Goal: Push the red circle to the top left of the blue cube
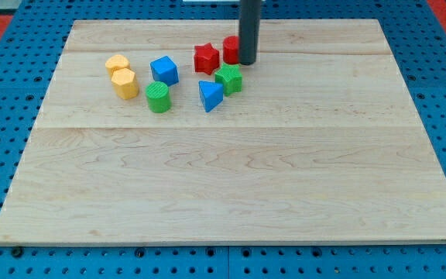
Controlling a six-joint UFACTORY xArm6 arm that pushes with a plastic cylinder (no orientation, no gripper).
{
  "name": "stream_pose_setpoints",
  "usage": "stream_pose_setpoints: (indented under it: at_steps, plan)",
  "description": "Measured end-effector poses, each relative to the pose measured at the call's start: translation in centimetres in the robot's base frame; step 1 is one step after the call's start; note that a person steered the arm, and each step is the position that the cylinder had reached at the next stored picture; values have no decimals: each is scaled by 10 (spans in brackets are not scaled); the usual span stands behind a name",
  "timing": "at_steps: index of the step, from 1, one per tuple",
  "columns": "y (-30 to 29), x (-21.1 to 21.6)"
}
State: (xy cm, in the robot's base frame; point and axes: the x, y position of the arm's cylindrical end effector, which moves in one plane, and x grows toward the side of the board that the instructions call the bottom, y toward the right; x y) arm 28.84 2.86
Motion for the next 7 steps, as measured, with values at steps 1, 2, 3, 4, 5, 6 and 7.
stream_pose_setpoints:
  at_steps: [1,2,3,4,5,6,7]
  plan:
    - [-27,-30]
    - [40,-38]
    - [9,-65]
    - [-66,-75]
    - [-130,-64]
    - [-143,-56]
    - [-89,-90]
